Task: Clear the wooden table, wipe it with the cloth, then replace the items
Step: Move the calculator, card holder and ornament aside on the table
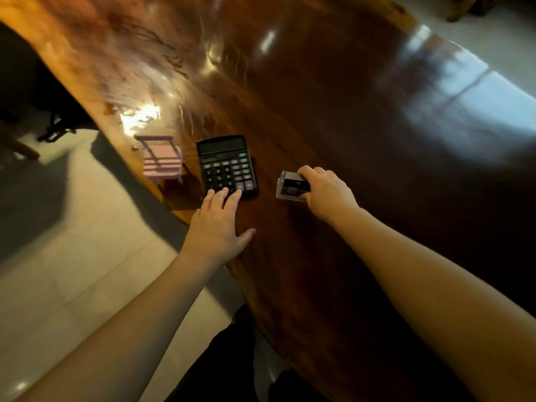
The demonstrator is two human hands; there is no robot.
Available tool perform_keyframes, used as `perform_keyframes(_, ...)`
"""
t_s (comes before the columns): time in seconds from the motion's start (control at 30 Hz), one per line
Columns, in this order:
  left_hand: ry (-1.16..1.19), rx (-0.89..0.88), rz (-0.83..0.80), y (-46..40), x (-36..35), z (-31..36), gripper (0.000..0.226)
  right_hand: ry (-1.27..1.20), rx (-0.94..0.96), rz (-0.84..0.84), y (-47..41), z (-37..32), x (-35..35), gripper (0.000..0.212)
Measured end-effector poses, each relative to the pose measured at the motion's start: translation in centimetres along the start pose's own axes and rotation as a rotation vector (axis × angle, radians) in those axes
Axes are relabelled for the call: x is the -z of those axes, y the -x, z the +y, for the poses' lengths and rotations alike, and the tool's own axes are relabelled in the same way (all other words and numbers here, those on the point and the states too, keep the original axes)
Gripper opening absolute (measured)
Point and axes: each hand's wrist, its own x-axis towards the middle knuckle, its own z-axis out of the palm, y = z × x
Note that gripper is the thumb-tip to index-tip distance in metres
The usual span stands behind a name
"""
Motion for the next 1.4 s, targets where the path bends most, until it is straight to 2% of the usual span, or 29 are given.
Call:
perform_keyframes(0.13, 0.024, 0.031, 0.028, 0.0, 0.1, -2.0, 0.092, 0.031, -0.005, -0.037, -3.4, -2.0, -0.6, 0.059)
perform_keyframes(0.4, 0.061, 0.006, -0.015, -0.4, 0.3, -3.8, 0.097, 0.022, -0.034, -0.036, -6.8, -2.9, -3.1, 0.061)
perform_keyframes(0.6, 0.056, -0.001, 0.014, -1.7, 1.4, -3.8, 0.097, 0.025, -0.025, -0.106, -6.8, -2.4, -2.9, 0.085)
perform_keyframes(0.7, 0.069, -0.032, 0.035, -2.8, 2.5, -3.3, 0.096, -0.013, -0.029, -0.026, -5.4, -2.6, -2.2, 0.090)
perform_keyframes(0.87, 0.061, -0.150, 0.058, -4.0, 4.5, -1.7, 0.096, -0.086, -0.049, 0.144, -1.0, -3.0, -0.6, 0.087)
perform_keyframes(1.03, 0.047, -0.293, 0.045, -4.6, 6.0, 1.6, 0.101, -0.146, -0.140, 0.219, 5.1, -2.5, 1.1, 0.091)
perform_keyframes(1.2, 0.062, -0.439, -0.020, -4.2, 6.5, 6.7, 0.111, -0.171, -0.281, 0.282, 13.1, -1.4, 2.5, 0.092)
perform_keyframes(1.4, 0.083, -0.699, -0.101, -0.5, 6.7, 15.3, 0.118, -0.178, -0.446, 0.445, 24.8, 0.0, 3.4, 0.092)
